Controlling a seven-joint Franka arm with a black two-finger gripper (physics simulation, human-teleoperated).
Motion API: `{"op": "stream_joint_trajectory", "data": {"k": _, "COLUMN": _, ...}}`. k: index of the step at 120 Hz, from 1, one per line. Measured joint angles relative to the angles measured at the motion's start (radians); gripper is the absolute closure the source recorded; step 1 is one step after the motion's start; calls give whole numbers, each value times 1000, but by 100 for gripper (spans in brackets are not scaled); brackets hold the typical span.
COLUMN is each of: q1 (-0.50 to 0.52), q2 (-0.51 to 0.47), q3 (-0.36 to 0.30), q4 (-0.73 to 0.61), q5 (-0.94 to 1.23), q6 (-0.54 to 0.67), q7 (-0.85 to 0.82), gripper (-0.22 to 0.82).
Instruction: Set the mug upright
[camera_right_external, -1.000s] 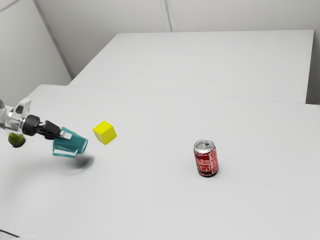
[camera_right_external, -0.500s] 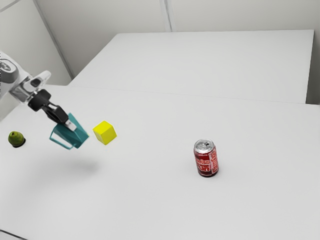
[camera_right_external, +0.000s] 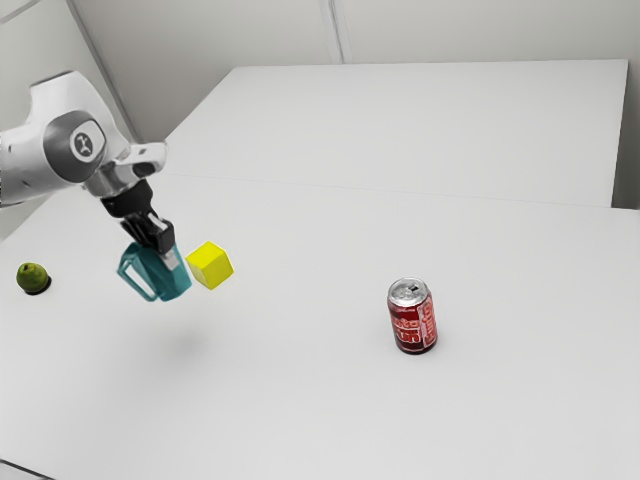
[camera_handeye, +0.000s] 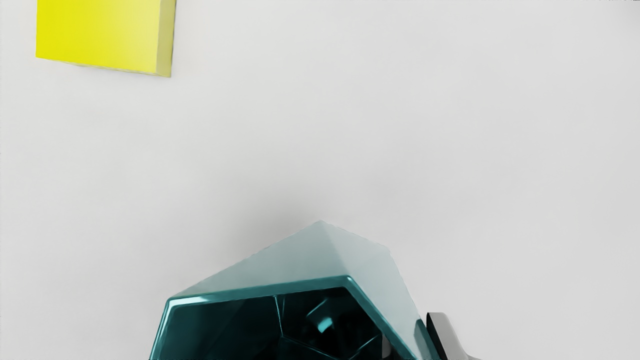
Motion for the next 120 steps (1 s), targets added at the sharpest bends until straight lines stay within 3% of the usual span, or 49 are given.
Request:
{"op": "stream_joint_trajectory", "data": {"k": 21, "q1": -10, "q2": -12, "q3": -48, "q4": -73, "q5": 63, "q6": 132, "q7": -107, "gripper": 77}}
{"op": "stream_joint_trajectory", "data": {"k": 46, "q1": -68, "q2": -10, "q3": -56, "q4": -119, "q5": 125, "q6": 253, "q7": -229, "gripper": 77}}
{"op": "stream_joint_trajectory", "data": {"k": 120, "q1": -100, "q2": -23, "q3": -94, "q4": -282, "q5": 213, "q6": 416, "q7": -523, "gripper": 77}}
